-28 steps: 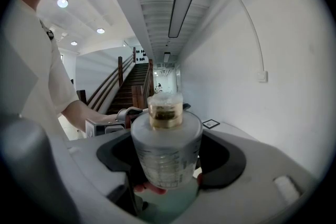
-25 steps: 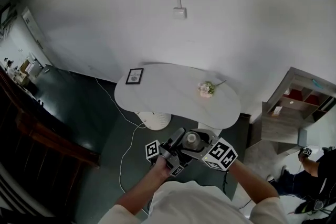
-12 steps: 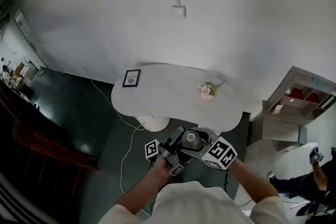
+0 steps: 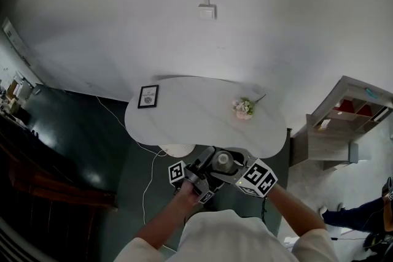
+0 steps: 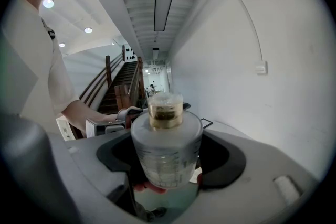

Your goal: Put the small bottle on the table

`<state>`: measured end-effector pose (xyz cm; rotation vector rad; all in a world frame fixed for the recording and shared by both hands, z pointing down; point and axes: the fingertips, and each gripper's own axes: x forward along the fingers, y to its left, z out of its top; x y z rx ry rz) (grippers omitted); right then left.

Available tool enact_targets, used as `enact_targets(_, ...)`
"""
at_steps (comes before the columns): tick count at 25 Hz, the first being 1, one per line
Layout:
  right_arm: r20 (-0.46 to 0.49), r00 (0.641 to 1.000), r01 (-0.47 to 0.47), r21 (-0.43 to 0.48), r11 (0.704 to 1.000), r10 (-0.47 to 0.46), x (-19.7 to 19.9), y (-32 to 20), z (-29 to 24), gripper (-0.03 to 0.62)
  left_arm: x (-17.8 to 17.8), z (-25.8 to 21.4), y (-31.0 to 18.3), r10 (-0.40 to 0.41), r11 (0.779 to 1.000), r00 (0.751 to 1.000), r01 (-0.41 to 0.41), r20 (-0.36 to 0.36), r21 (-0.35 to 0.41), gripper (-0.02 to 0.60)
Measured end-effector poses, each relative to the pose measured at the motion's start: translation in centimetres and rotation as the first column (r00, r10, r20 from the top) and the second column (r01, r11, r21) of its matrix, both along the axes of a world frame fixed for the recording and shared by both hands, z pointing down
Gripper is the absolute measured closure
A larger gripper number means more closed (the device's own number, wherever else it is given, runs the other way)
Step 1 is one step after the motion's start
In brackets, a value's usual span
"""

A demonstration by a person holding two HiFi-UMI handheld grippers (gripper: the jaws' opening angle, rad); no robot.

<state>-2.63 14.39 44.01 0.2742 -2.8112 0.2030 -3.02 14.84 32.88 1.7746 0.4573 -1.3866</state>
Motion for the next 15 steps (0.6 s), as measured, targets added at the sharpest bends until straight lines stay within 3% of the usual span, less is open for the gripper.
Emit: enact_targets(15, -0.032, 0.993, -0.114, -0.002, 0.994, 0.114, -5.5, -5.9, 0.7, 0.247, -5.7, 0.5, -6.1, 0.123, 0.992, 0.992, -0.123, -0.009, -0.006, 0.245)
